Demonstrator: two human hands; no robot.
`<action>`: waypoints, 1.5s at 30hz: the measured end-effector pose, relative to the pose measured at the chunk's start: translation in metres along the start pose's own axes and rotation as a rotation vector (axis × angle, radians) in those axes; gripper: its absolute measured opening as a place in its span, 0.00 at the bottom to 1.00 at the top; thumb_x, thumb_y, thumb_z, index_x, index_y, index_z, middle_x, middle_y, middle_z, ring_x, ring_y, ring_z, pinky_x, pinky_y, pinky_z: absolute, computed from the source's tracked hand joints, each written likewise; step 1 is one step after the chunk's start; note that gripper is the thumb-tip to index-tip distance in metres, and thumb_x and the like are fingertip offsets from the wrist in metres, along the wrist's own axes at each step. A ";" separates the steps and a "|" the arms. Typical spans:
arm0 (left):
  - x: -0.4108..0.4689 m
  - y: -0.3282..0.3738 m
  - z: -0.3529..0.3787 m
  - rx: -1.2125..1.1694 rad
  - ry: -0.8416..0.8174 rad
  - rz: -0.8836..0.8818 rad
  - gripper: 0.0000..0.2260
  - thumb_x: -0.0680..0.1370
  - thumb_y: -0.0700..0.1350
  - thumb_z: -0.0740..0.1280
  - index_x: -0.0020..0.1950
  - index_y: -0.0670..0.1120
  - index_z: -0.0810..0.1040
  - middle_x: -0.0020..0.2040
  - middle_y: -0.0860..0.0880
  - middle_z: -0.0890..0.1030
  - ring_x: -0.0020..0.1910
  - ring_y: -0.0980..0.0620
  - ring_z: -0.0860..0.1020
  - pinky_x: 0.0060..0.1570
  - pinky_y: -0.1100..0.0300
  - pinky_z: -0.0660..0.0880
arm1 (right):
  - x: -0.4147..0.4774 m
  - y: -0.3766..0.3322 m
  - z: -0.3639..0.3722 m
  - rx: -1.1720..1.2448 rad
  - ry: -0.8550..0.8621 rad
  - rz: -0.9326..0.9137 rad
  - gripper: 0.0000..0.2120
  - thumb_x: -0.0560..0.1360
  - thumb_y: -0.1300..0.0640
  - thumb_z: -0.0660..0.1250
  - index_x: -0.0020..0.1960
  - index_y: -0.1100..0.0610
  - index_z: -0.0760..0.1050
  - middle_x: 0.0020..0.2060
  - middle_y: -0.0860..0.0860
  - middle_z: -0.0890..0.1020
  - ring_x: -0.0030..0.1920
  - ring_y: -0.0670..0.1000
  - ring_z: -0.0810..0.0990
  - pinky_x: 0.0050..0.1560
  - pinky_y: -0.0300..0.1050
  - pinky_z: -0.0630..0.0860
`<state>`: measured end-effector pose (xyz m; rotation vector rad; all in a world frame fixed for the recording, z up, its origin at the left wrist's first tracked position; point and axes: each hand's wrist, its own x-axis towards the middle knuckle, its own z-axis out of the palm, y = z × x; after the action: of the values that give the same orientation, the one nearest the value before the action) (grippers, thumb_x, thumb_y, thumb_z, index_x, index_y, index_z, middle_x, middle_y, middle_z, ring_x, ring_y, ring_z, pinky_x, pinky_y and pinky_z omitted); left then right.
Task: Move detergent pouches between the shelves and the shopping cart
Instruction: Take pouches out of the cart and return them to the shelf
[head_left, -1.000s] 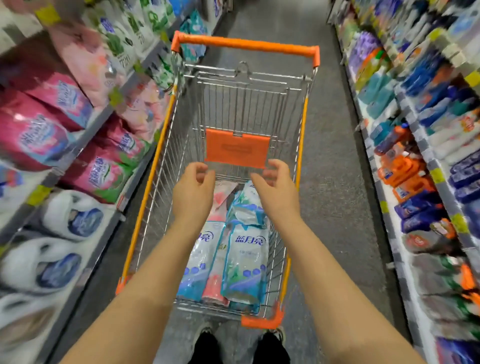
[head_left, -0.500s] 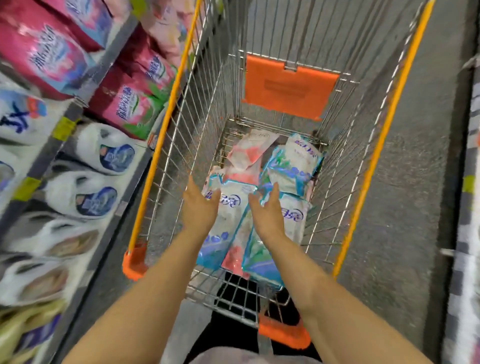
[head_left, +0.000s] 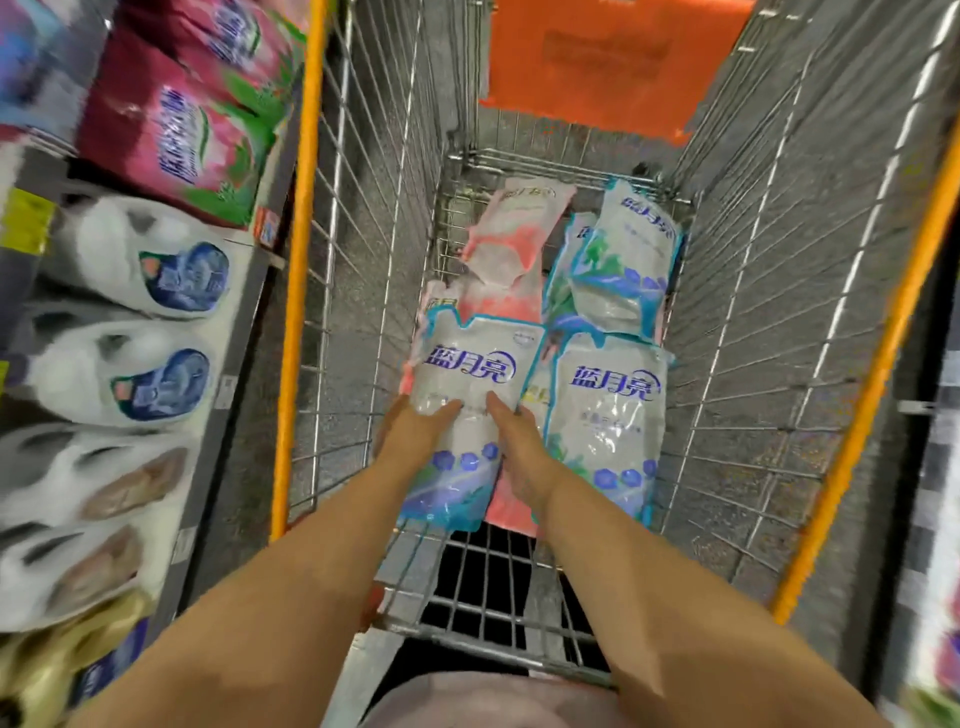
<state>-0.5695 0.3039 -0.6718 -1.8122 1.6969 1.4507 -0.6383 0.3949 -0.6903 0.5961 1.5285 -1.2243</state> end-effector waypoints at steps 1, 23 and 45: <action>-0.001 0.002 -0.002 0.045 -0.003 0.022 0.17 0.72 0.50 0.71 0.58 0.44 0.77 0.50 0.47 0.82 0.39 0.51 0.78 0.24 0.72 0.70 | -0.001 0.001 0.002 0.041 -0.003 0.020 0.23 0.75 0.52 0.67 0.67 0.59 0.68 0.58 0.58 0.79 0.51 0.57 0.81 0.42 0.44 0.81; -0.327 0.079 -0.081 0.060 0.658 0.860 0.19 0.80 0.52 0.58 0.71 0.59 0.64 0.57 0.44 0.81 0.55 0.42 0.77 0.48 0.55 0.70 | -0.273 -0.067 -0.023 0.299 -0.472 -0.734 0.19 0.76 0.58 0.66 0.65 0.51 0.69 0.53 0.48 0.82 0.44 0.44 0.83 0.44 0.39 0.79; -0.561 -0.110 -0.461 -0.579 1.034 1.217 0.40 0.55 0.60 0.77 0.65 0.56 0.69 0.55 0.56 0.81 0.56 0.54 0.79 0.58 0.54 0.75 | -0.658 0.049 0.251 0.100 -1.236 -1.312 0.25 0.64 0.57 0.77 0.57 0.56 0.73 0.43 0.55 0.81 0.24 0.38 0.72 0.24 0.30 0.68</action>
<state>-0.1544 0.3244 -0.0661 -2.0215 3.6742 1.4901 -0.2733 0.3247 -0.0899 -1.1891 0.6048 -1.9938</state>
